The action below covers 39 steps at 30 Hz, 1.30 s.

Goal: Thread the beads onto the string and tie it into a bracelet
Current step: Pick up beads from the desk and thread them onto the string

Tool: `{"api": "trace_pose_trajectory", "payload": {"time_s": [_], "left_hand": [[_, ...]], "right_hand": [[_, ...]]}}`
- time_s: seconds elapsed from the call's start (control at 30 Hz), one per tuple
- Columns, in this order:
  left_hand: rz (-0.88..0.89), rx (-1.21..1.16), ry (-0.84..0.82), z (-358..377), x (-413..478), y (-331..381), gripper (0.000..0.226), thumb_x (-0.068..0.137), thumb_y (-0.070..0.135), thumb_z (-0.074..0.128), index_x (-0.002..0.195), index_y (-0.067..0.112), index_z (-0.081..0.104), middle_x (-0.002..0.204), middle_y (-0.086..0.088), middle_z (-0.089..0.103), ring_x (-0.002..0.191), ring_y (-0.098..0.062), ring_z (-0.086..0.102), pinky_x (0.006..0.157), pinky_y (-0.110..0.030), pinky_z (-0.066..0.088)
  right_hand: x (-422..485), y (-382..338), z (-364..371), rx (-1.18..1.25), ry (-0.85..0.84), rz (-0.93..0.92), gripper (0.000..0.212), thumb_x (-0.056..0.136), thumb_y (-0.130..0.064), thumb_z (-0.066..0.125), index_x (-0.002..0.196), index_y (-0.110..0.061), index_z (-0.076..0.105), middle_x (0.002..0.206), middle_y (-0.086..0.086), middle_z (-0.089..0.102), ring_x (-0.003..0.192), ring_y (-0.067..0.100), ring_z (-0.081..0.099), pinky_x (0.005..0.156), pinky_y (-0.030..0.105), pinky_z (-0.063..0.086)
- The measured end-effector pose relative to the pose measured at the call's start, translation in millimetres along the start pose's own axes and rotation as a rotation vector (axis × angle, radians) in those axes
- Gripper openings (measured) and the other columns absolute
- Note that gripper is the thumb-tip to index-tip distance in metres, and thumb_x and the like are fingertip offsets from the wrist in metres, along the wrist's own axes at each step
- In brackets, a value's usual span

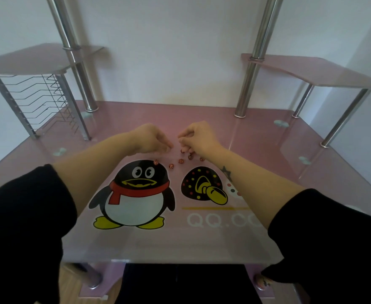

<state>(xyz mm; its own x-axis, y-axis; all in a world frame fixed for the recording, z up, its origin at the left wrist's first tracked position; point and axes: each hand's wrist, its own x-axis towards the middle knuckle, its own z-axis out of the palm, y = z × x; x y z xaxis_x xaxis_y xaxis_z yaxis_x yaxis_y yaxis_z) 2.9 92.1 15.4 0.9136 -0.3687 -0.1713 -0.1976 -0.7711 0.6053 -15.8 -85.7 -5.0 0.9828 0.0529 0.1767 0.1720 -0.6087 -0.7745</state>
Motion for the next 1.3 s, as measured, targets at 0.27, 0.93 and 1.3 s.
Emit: {"api": "trace_pose_trajectory", "payload": {"time_s": [0.27,0.93,1.3], "left_hand": [[-0.104,-0.78,0.052,7.2,12.3,-13.3,0.02,0.088,-0.001,0.062,0.107,0.001,0.068,0.092,-0.014,0.072,0.08,-0.016,0.07,0.07,-0.022,0.059],[-0.167,-1.148,-0.062,17.3,26.7,-26.7,0.013,0.091,0.013,0.061,0.099,0.005,0.068,0.083,-0.008,0.075,0.074,-0.011,0.072,0.058,-0.017,0.054],[-0.158,-1.153,-0.079,18.4,25.4,-27.7,0.013,0.092,0.01,0.059,0.1,0.004,0.068,0.085,-0.009,0.075,0.075,-0.012,0.072,0.059,-0.018,0.055]], "right_hand": [[0.9,0.5,0.8,-0.11,0.069,-0.097,0.012,0.089,-0.016,0.064,0.089,-0.009,0.074,0.069,-0.004,0.066,0.057,0.001,0.059,0.057,0.011,0.048],[-1.1,-4.2,7.3,-0.428,0.129,-0.155,0.026,0.089,-0.03,0.057,0.078,-0.014,0.074,0.076,-0.002,0.073,0.07,0.014,0.066,0.064,0.038,0.057],[-2.1,-7.3,10.3,-0.407,0.082,-0.13,0.023,0.09,-0.026,0.057,0.082,-0.01,0.072,0.083,0.002,0.072,0.073,0.017,0.065,0.067,0.042,0.056]]}}
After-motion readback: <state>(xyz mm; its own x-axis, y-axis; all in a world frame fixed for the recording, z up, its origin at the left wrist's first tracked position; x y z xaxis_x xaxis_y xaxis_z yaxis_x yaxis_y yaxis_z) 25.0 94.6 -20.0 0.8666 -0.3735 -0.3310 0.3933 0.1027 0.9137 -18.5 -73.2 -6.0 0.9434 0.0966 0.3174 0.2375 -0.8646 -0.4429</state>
